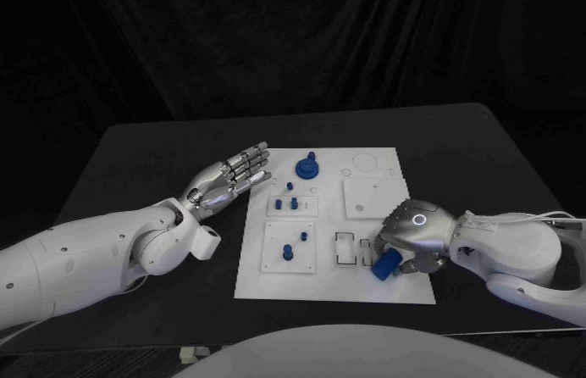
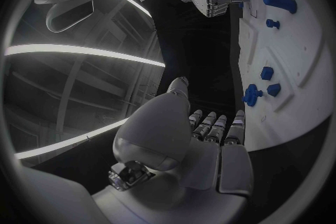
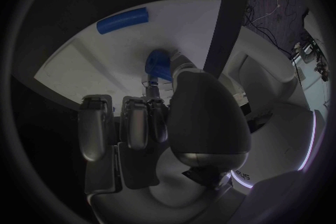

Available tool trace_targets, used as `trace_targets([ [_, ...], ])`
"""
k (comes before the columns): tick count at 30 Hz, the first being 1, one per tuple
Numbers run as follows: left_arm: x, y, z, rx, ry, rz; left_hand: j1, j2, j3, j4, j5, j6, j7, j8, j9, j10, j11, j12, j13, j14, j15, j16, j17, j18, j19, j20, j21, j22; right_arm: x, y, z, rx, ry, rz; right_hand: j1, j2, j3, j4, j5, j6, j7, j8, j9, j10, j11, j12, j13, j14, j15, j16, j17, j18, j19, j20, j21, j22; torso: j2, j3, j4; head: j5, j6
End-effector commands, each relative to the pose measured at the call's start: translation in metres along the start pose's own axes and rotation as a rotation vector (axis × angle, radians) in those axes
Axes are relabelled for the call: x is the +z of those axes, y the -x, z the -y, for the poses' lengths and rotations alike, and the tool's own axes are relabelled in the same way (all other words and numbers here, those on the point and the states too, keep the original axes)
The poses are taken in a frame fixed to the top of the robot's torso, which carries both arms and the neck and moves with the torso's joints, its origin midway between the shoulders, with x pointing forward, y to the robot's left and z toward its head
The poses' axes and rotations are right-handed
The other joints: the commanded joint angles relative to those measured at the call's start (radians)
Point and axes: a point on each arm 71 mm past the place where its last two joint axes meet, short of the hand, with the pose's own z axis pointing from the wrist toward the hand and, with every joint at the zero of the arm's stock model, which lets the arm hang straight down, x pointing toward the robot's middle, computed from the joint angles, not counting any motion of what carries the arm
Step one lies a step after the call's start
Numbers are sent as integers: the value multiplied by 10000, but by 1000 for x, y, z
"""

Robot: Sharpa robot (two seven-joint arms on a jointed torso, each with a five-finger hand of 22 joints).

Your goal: Assemble the parts on the task board

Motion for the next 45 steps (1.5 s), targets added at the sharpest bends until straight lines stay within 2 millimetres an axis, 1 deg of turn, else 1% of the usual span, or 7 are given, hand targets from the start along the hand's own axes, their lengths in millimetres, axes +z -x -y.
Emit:
trace_targets([
  [1, 1, -2, 2, -171, -310, -96, 77, 6, -9, -66, 59, 4, 44, 38, 11, -14, 69, 43, 11, 12, 61, -3, -10, -31, 38, 4, 57, 8, 0, -1, 2, -74, -386, 72, -240, 84, 86, 18, 106, 168, 23, 92, 14, 1041, 61, 26, 2634, 1039, -25, 25, 2630, -23, 944, -21, -43, 2555, 1, 0, -2, 12, 1],
  [9, 0, -2, 1, -192, -268, -113, 88, 10, 3, -82, 83, -3, 50, 36, 10, -16, 73, 35, 8, 13, 66, -2, -10, -35, 42, 6, 60, 16, -1, -2, 5, 304, -638, 80, -672, 202, 265, 11, 623, 1000, 19, 485, 202, 1041, 52, 26, 2634, 1039, -35, 25, 2630, -4, 907, -29, -111, 2530, 5, 0, -2, 13, 1],
  [16, 0, -2, 0, -187, -232, -102, 92, 12, 8, -87, 90, -1, 53, 37, 10, -17, 74, 36, 8, 14, 68, 0, -8, -36, 45, 7, 63, 23, -7, -4, 6, 996, -920, -248, -760, 216, 283, 13, 886, 1086, 42, 518, 248, 1041, 52, 26, 2634, 1039, -43, 25, 2630, 6, 888, -36, -145, 2517, 0, 2, -2, 31, 1],
  [26, 1, -1, 0, -177, -188, -95, 96, 15, 13, -92, 97, 10, 56, 39, 12, -17, 73, 42, 9, 18, 71, 4, -6, -38, 48, 9, 65, 29, -25, -2, 1, 1761, -1270, -592, -998, 271, 367, 5, 1783, 1194, 77, 526, 339, 1041, 64, 26, 2634, 1039, -50, 25, 2630, 20, 859, -49, -200, 2498, 1, -1, -2, -47, 1],
  [33, 1, -2, -1, -185, -155, -114, 98, 14, 16, -97, 102, 11, 60, 39, 13, -17, 69, 50, 10, 19, 73, 5, -6, -41, 50, 11, 66, 30, -32, 0, 1, 2272, -1724, -606, -1215, 310, 382, 17, 2002, 1206, 142, 508, 359, 1041, 84, 26, 2634, 1039, -50, 25, 2630, 44, 812, -50, -288, 2466, -1, 1, -5, -65, 1],
  [37, 2, -2, -1, -196, -137, -133, 98, 14, 16, -97, 102, 11, 60, 39, 13, -17, 69, 50, 10, 19, 73, 5, -6, -41, 50, 11, 66, 30, -33, 0, 4, 2998, -2276, -443, -1627, 498, 502, 11, 2418, 1241, 200, 509, 411, 1041, 100, 26, 2634, 1039, -3, 25, 2630, 87, 727, -20, -449, 2408, 1, 1, 0, -84, 1],
  [45, 2, -3, -1, -206, -107, -146, 98, 14, 16, -97, 102, 11, 60, 39, 13, -17, 69, 50, 10, 19, 73, 5, -6, -41, 50, 11, 66, 30, -28, -4, 11, 5032, -3635, -657, -1843, 917, 885, -48, 3281, 1113, 359, 513, 572, 1041, 186, 26, 2634, 1039, 124, 25, 2630, 218, 478, 90, -956, 2225, 1, -1, -3, -78, 1],
])
